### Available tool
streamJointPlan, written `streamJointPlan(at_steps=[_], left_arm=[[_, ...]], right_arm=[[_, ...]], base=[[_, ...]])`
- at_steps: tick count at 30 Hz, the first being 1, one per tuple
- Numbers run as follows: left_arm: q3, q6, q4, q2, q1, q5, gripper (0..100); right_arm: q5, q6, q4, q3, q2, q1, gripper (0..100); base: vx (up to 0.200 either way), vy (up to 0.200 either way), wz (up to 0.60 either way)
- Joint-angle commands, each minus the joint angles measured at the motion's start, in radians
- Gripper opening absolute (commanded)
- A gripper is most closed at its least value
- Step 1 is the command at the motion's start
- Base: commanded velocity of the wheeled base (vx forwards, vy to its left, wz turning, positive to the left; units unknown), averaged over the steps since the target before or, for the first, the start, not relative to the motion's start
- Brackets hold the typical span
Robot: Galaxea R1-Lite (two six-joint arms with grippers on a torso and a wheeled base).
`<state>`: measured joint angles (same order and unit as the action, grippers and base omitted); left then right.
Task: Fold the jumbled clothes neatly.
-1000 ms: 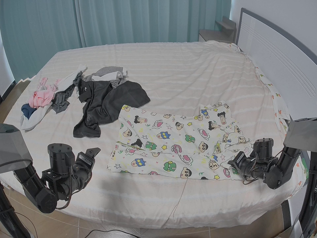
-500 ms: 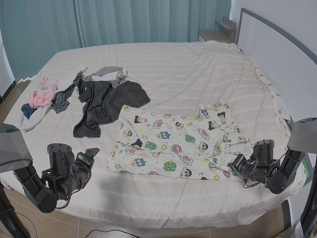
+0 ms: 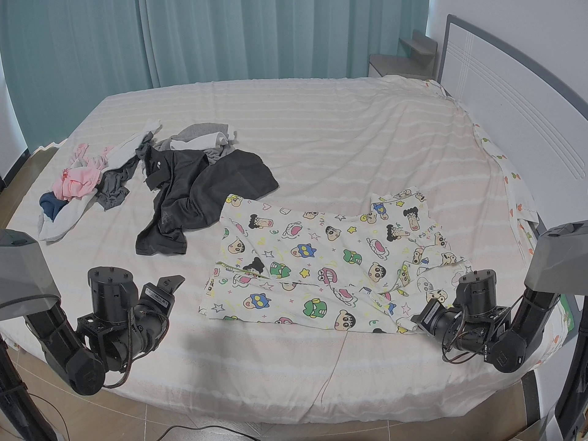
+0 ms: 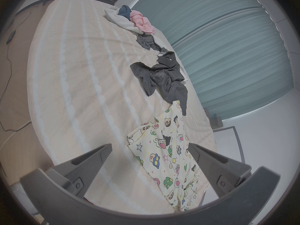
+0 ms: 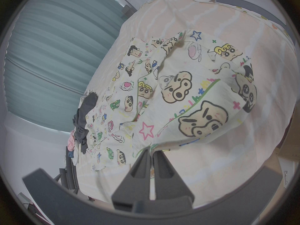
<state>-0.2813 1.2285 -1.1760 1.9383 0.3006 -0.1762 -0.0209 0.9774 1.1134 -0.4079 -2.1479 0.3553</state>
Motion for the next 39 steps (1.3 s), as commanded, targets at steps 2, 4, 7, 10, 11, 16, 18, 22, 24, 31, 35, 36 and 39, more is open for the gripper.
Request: streamJointPlan(at_steps=[2, 4, 7, 10, 11, 16, 18, 22, 24, 31, 35, 36, 39], left_arm=[[0.001, 0.000, -0.001, 0.004, 0.000, 0.000, 100], [0.001, 0.000, -0.001, 0.007, 0.000, 0.000, 100], [0.001, 0.000, -0.001, 0.007, 0.000, 0.000, 100], [0.001, 0.000, -0.001, 0.007, 0.000, 0.000, 100], [0.001, 0.000, -0.001, 0.008, 0.000, 0.000, 100], [0.001, 0.000, -0.001, 0.022, 0.002, 0.000, 100], [0.001, 0.000, -0.002, 0.027, 0.002, 0.000, 100], [0.001, 0.000, -0.002, 0.030, 0.002, 0.000, 100], [0.001, 0.000, -0.002, 0.031, 0.002, 0.000, 100], [0.001, 0.000, -0.002, 0.037, 0.006, 0.000, 100], [0.001, 0.000, -0.002, 0.037, 0.005, 0.000, 100], [0.001, 0.000, -0.002, 0.037, 0.005, 0.000, 100], [0.001, 0.000, -0.002, 0.039, 0.005, 0.000, 100]], right_arm=[[-0.024, 0.001, 0.002, -0.003, -0.053, 0.008, 0], [-0.027, 0.001, 0.003, -0.009, -0.069, 0.008, 0], [-0.027, 0.001, 0.003, -0.009, -0.072, 0.014, 0], [-0.027, 0.001, 0.003, -0.011, -0.072, 0.017, 0], [-0.025, 0.001, 0.003, -0.011, -0.069, 0.017, 0], [-0.027, 0.003, 0.014, -0.002, -0.058, 0.021, 100], [-0.027, 0.003, 0.014, 0.000, -0.055, 0.021, 100], [-0.028, 0.003, 0.014, 0.027, -0.015, 0.017, 100], [-0.028, 0.003, 0.014, 0.046, 0.017, 0.011, 100], [-0.021, -0.143, 0.014, 0.086, 0.106, -0.108, 100], [-0.011, -0.307, 0.013, 0.086, 0.118, -0.199, 100], [-0.011, -0.307, 0.013, 0.086, 0.118, -0.199, 100], [0.044, -0.422, 0.013, 0.075, 0.115, -0.257, 100]], base=[[0.000, 0.000, 0.00], [0.000, 0.000, 0.00], [0.000, 0.000, 0.00], [0.000, 0.000, 0.00], [0.000, 0.000, 0.00], [0.000, 0.000, 0.00], [0.000, 0.000, 0.00], [0.000, 0.000, 0.00], [0.000, 0.000, 0.00], [0.000, 0.000, 0.00], [0.000, 0.000, 0.00], [0.000, 0.000, 0.00], [0.000, 0.000, 0.00]])
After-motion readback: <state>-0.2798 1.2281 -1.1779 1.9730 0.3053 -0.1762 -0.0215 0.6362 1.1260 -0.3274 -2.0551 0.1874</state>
